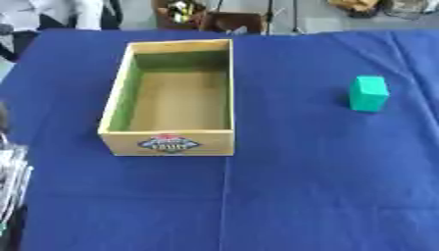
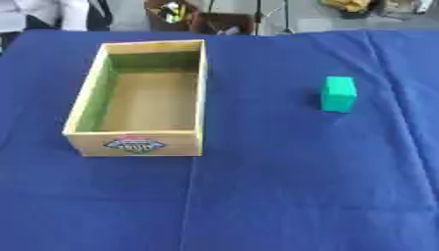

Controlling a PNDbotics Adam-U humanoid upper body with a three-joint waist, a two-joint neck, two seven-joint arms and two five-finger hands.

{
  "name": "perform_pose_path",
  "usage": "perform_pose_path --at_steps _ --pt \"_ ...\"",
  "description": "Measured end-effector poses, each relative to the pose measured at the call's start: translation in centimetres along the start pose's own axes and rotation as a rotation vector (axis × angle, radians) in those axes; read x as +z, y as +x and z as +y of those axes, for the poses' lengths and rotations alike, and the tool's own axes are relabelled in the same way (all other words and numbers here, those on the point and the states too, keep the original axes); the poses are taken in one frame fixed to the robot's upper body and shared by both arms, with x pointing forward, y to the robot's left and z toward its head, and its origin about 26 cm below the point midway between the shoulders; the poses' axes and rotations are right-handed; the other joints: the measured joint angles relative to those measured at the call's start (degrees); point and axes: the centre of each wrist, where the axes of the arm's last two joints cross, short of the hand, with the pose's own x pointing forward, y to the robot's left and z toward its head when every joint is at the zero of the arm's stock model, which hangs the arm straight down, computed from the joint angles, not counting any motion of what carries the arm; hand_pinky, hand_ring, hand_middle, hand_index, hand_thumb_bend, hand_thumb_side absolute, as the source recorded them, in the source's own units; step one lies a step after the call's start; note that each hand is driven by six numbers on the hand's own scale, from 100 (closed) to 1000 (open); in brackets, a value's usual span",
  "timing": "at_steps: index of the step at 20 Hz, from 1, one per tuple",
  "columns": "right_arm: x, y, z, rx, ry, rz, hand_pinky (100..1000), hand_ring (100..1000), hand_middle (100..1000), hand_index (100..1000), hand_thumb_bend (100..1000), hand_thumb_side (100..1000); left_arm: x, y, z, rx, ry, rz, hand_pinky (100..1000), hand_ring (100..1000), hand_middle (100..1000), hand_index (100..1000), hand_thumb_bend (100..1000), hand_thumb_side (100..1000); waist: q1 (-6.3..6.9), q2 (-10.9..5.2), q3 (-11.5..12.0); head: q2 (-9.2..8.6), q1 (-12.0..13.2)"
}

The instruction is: Pick up objects on the table and place them in the box.

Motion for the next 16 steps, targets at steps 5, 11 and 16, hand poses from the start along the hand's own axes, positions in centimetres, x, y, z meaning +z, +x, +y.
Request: perform_pose_path --at_steps 5,11,16 --pt "0.0 0.0 0.0 0.0 0.0 0.0 860 810 727 799 100 903 0.0 0.0 0.0 0.0 0.0 0.0 567 699 845 886 100 1000 0.03 0.07 0.0 0.0 0.1" --pt "0.0 0.0 0.0 0.006 0.001 -0.002 860 816 736 803 100 917 0.0 0.0 0.0 0.0 0.0 0.0 567 700 846 886 100 1000 0.11 0.11 0.0 0.0 0.1" --pt "-1.1 -0.1 -1.1 0.097 0.057 -0.033 860 832 757 821 100 968 0.0 0.0 0.0 -0.001 -0.001 0.001 567 700 846 886 100 1000 0.11 0.1 0.0 0.0 -0.2"
